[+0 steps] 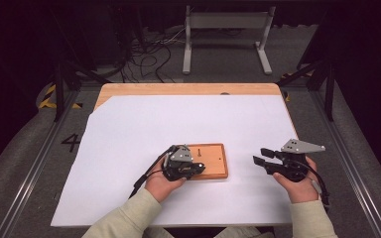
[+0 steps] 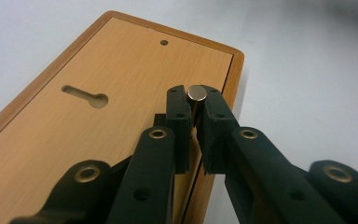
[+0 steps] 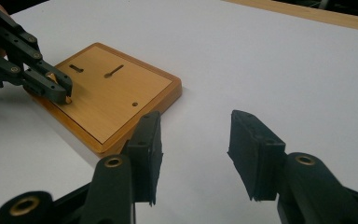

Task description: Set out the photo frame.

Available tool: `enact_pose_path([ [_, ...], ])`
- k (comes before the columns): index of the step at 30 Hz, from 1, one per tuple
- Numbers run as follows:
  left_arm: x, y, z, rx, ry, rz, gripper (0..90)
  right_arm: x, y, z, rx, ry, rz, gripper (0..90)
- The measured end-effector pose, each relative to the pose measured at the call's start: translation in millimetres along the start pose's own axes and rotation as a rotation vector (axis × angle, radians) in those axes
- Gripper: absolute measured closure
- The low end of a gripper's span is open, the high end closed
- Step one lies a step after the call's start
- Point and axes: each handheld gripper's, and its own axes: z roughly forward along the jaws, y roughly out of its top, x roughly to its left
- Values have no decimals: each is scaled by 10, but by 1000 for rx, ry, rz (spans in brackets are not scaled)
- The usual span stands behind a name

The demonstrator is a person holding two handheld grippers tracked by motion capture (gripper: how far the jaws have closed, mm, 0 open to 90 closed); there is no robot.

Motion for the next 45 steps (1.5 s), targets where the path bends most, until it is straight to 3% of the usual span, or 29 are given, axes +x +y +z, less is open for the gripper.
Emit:
enact_pose_path([
  [4, 4, -17, 0, -8, -2, 46, 838, -1, -8, 11, 4, 1, 1, 544],
  [6, -6, -12, 0, -3, 5, 51, 840, -1, -9, 17, 4, 1, 1, 543],
  [9, -43, -8, -2, 9, 33, 107, 841, 6, -11, 25, 7, 3, 1, 542],
  [10, -43, -8, -2, 9, 33, 107, 841, 6, -11, 26, 7, 2, 1, 542],
  [13, -102, -3, -2, 28, 81, 213, 839, 8, -7, 20, 1, 8, 4, 542],
  [18, -156, -30, -10, 17, 106, 334, 835, 13, 5, 11, -10, 7, -2, 541],
  [21, -233, -70, -21, 5, 142, 427, 836, 13, 12, 18, -8, 6, -4, 541],
  [25, -329, -100, -26, 8, 188, 518, 838, 24, 34, 34, -8, 10, -14, 540],
  [27, -343, -110, -24, 5, 194, 529, 838, 35, 45, 42, -4, 19, -13, 537],
  [33, -439, -140, -23, 12, 244, 624, 839, 75, 90, 73, -5, 34, -25, 514],
  [40, -490, -161, -30, 26, 279, 677, 840, 117, 145, 143, 7, 64, -32, 494],
  [45, -519, -183, -23, 19, 291, 686, 841, 161, 211, 228, 21, 102, -28, 441],
])
